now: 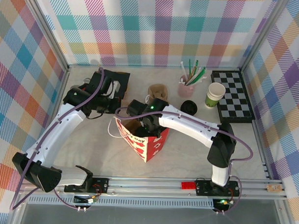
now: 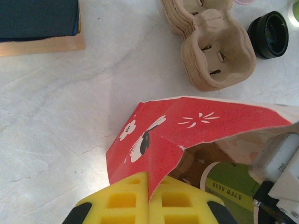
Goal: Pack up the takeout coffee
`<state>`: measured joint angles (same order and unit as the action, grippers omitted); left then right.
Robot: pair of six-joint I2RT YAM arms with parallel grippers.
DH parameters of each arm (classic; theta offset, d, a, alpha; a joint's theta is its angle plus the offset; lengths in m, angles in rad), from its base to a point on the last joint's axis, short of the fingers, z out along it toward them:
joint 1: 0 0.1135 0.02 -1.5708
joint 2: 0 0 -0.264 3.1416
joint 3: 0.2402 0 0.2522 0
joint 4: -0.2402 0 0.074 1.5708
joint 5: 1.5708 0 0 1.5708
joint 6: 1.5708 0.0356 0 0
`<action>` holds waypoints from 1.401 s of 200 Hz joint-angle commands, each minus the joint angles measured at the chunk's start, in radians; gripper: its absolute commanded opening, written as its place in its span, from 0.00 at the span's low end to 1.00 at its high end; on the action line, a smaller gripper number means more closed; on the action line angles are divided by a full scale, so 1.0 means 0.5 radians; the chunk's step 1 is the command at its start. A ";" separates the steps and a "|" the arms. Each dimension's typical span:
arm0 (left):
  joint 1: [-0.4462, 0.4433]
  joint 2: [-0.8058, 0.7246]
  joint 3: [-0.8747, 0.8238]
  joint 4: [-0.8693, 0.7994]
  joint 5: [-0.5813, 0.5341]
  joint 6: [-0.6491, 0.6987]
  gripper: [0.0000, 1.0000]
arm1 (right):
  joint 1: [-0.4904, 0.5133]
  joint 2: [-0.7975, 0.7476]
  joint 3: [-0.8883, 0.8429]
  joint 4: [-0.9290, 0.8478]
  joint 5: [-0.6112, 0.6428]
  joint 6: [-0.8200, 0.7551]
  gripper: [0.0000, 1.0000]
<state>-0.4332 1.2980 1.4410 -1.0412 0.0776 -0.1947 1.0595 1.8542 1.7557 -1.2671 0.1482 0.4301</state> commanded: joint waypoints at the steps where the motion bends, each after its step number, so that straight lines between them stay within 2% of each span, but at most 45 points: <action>1: 0.024 -0.037 -0.035 0.009 0.001 -0.020 0.01 | -0.011 -0.014 -0.017 0.015 0.010 -0.003 0.43; 45: 0.026 -0.031 -0.035 -0.007 -0.026 -0.028 0.05 | -0.010 -0.023 -0.020 0.026 0.004 -0.007 0.43; 81: 0.026 -0.028 -0.027 -0.003 -0.033 -0.043 0.13 | -0.012 -0.024 -0.027 0.046 0.005 -0.015 0.42; 280: 0.027 -0.040 -0.016 -0.007 -0.039 -0.040 0.14 | -0.014 0.004 -0.060 0.116 0.020 -0.017 0.42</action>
<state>-0.4332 1.2984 1.4284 -1.0412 0.0662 -0.2104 1.0595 1.8542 1.7325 -1.2106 0.1486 0.4297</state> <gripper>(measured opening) 0.143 0.831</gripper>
